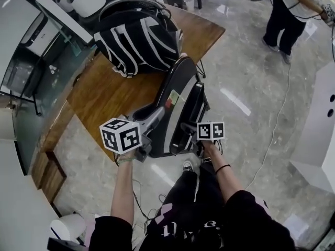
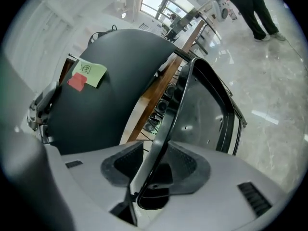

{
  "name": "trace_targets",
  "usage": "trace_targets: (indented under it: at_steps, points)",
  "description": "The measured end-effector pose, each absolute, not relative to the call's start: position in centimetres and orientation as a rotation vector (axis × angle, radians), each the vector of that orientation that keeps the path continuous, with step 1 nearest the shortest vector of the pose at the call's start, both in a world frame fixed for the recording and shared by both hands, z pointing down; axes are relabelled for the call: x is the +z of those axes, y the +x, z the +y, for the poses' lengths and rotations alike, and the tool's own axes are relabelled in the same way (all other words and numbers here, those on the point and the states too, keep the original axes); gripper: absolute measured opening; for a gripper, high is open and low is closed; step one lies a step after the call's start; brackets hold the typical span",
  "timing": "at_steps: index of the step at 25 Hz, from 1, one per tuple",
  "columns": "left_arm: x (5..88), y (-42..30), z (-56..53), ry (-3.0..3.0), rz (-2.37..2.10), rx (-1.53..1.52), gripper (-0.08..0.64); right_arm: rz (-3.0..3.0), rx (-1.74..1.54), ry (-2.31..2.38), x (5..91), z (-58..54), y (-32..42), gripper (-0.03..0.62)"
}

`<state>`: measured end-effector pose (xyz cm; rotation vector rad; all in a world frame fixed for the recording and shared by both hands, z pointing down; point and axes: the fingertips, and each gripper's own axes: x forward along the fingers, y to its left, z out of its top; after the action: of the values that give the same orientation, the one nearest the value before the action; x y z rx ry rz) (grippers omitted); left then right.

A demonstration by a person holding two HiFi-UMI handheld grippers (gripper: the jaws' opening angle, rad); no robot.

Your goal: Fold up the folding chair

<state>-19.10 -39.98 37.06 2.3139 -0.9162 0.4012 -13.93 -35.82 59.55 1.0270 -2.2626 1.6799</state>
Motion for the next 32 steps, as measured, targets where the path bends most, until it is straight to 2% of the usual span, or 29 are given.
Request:
trace_targets:
  at_steps: [5, 9, 13, 32]
  points:
    - [37.5, -21.6, -40.3, 2.314, -1.007, 0.456, 0.121, -2.261, 1.632, 0.946, 59.8, -36.1, -15.9, 0.169]
    - [38.2, -22.4, -42.2, 2.344, -1.004, 0.53, 0.121, -2.259, 1.761, 1.013, 59.9, -37.4, -16.3, 0.169]
    - [39.0, -23.3, -44.0, 2.361, -0.968, 0.552, 0.121, -2.251, 1.678, 0.98, 60.5, -38.2, -16.9, 0.169]
    - [42.4, -23.3, -51.6, 2.503, -0.802, 0.706, 0.123, -2.218, 1.624, 1.038, 62.8, -42.4, -17.1, 0.169]
